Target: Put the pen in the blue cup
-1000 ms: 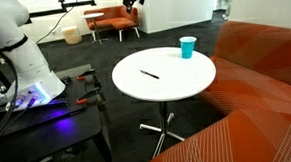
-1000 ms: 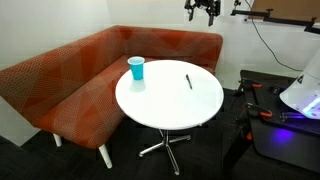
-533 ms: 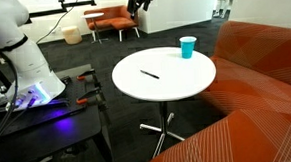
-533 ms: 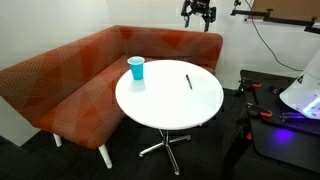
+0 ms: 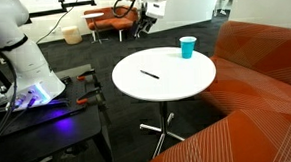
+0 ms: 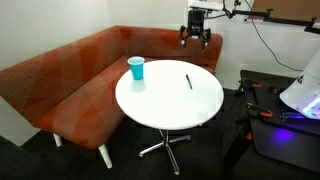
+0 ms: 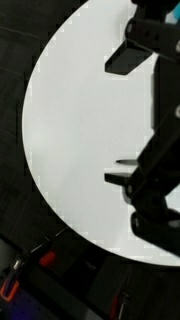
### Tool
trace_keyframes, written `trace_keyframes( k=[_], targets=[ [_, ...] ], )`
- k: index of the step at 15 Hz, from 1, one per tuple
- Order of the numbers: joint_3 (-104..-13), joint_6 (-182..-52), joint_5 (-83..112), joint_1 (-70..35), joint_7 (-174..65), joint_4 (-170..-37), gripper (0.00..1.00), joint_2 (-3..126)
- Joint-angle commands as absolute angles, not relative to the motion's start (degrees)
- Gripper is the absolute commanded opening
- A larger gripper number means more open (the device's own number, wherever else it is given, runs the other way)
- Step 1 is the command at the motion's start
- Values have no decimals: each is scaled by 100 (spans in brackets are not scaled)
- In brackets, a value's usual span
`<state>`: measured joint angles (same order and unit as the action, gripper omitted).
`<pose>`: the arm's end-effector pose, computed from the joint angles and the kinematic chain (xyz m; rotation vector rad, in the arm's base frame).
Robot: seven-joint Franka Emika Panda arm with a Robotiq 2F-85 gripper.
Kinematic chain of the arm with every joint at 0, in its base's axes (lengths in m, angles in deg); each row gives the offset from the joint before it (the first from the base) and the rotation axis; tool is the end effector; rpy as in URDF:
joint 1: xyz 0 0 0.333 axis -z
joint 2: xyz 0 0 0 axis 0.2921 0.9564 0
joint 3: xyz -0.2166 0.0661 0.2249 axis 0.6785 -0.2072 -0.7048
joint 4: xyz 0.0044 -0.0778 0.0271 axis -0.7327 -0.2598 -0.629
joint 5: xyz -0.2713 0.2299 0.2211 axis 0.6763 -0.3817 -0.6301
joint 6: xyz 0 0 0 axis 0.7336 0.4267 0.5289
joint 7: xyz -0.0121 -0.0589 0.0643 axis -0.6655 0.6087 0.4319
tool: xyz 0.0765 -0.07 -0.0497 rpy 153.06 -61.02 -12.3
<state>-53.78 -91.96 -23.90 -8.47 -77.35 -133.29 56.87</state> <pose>0.5288 -0.1159 0.2715 -2.2235 1.3870 0.6134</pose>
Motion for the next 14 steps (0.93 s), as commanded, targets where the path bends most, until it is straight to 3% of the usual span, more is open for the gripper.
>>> trace_keyframes(
  k=[1, 14],
  targets=[
    [-5321, -9318, -2483, -812, -7774, -13176, 100, 6065],
    [-5344, -11849, -2343, -1081, -8066, -13598, 100, 6848]
  ],
)
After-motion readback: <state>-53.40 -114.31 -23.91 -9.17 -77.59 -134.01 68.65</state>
